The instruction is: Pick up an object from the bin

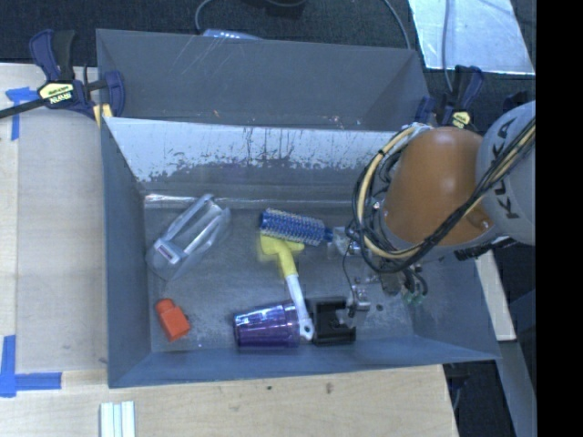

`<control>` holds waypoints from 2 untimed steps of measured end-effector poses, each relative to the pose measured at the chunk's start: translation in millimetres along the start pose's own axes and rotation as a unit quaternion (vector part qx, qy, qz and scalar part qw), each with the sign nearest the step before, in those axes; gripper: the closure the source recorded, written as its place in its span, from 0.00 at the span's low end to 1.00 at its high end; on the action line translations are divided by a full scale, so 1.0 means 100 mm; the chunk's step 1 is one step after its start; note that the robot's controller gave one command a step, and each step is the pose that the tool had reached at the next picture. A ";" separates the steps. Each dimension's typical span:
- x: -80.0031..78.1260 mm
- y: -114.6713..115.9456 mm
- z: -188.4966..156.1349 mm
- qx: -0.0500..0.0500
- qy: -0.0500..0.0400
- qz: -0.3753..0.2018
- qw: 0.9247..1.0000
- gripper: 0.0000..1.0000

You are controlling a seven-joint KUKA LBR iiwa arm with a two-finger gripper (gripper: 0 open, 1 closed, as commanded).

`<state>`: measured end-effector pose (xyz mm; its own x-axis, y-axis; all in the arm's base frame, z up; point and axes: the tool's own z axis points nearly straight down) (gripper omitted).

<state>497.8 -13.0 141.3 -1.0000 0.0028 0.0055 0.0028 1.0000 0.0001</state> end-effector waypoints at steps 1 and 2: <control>-0.02 0.00 -0.04 0.000 -0.004 0.000 1.000 0.00; 0.01 0.27 0.69 0.000 -0.003 -0.017 1.000 1.00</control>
Offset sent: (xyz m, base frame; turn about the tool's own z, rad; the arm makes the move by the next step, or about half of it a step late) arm -0.0037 0.0273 -0.0713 -0.0342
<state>496.3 13.7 72.6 -0.9995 -0.0314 -0.0009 -0.0314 0.9995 -0.0002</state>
